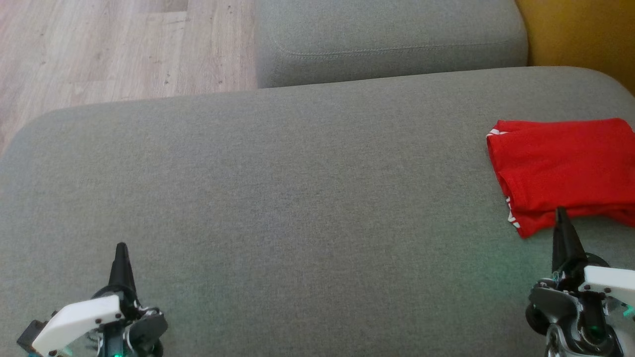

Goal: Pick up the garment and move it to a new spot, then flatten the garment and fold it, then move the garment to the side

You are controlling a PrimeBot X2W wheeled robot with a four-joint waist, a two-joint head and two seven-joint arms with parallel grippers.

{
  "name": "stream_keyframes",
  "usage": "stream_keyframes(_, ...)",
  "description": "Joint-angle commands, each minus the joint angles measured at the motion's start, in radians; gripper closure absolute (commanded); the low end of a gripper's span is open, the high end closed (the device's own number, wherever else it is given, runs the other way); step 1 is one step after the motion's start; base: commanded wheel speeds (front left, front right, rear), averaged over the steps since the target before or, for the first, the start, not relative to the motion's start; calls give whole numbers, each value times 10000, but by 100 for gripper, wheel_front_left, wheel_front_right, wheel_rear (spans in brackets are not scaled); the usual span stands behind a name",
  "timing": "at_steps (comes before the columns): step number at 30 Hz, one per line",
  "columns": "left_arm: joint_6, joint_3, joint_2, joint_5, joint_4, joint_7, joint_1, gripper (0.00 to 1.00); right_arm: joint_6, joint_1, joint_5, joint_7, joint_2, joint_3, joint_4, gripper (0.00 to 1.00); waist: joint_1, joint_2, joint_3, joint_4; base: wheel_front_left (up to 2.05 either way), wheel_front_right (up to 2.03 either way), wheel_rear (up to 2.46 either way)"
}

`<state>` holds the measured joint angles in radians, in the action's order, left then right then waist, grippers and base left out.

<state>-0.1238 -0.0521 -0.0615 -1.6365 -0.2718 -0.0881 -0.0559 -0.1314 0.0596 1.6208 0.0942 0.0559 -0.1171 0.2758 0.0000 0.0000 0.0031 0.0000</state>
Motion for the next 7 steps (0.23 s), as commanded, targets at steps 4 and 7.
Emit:
stream_keyframes(4, -69, -379, -61, 81, 277, -60, -500, 100, 7, 470, -7, 78, 47, 172, -318, 100, 0, 0, 0, 0, 0, 0, 0)
stream_keyframes(7, -69, -385, -57, 86, 277, -65, -500, 100, 7, 470, -10, 81, 44, 168, -318, 100, 0, 0, 0, 0, 0, 0, 0)
